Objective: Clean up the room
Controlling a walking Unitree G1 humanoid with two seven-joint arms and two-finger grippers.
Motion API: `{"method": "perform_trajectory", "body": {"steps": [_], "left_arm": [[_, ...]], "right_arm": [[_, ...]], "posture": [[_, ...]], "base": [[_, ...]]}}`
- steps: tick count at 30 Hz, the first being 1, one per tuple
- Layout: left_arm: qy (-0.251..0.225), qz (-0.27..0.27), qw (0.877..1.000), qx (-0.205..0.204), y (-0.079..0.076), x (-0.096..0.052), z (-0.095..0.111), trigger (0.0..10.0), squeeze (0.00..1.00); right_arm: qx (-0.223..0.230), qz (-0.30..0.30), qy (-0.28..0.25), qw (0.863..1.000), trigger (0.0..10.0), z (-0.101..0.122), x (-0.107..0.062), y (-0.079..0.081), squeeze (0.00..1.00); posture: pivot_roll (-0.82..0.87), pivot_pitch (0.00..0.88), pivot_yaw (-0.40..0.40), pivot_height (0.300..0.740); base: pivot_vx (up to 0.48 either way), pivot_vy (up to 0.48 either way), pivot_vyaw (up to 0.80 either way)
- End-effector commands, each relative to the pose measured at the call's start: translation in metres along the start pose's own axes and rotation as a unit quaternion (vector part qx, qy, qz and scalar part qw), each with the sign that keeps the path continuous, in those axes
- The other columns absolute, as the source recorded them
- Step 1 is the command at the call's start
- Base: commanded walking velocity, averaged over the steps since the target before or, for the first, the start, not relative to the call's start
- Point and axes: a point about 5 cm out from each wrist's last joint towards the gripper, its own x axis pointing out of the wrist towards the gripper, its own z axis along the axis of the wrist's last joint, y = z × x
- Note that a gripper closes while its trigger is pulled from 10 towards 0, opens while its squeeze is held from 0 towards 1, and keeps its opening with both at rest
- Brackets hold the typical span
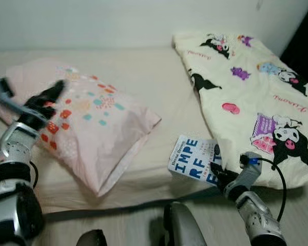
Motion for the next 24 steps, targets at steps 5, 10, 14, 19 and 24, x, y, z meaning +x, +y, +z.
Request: {"method": "perform_trajectory", "body": {"steps": [5,10,14,19,24], "left_arm": [[0.083,0.114,0.99,0.018,0.027,-0.023,-0.041,10.0,0.0],[0.122,0.126,0.984,-0.027,0.026,-0.031,-0.067,10.0,0.0],[0.139,0.083,0.981,-0.104,0.007,-0.03,-0.092,10.0,0.0],[0.15,0.055,0.979,-0.127,-0.012,-0.027,-0.107,10.0,0.0],[0.14,0.072,0.979,-0.131,-0.005,-0.026,-0.1,10.0,0.0]], "right_arm": [[0.015,0.002,0.031,0.999,10.0,-0.018,-0.004,0.006,0.0],[0.015,0.0,0.036,0.999,10.0,-0.021,-0.008,0.005,0.0],[0.015,-0.002,0.037,0.999,10.0,-0.023,-0.012,0.004,0.0],[0.014,-0.006,0.041,0.999,10.0,-0.026,-0.023,0.003,0.0],[0.013,-0.011,0.049,0.999,10.0,-0.028,-0.032,0.001,0.0]], "posture": [[-0.04,0.224,-0.025,0.585],[-0.04,0.242,-0.023,0.585],[-0.05,0.265,-0.014,0.585],[-0.07,0.315,-0.008,0.585],[-0.08,0.347,-0.013,0.585]], "base": [[0.0,0.0,0.0],[0.0,0.0,0.0],[0.0,0.0,0.0],[0.0,0.0,0.0],[0.0,0.0,0.0]]}}
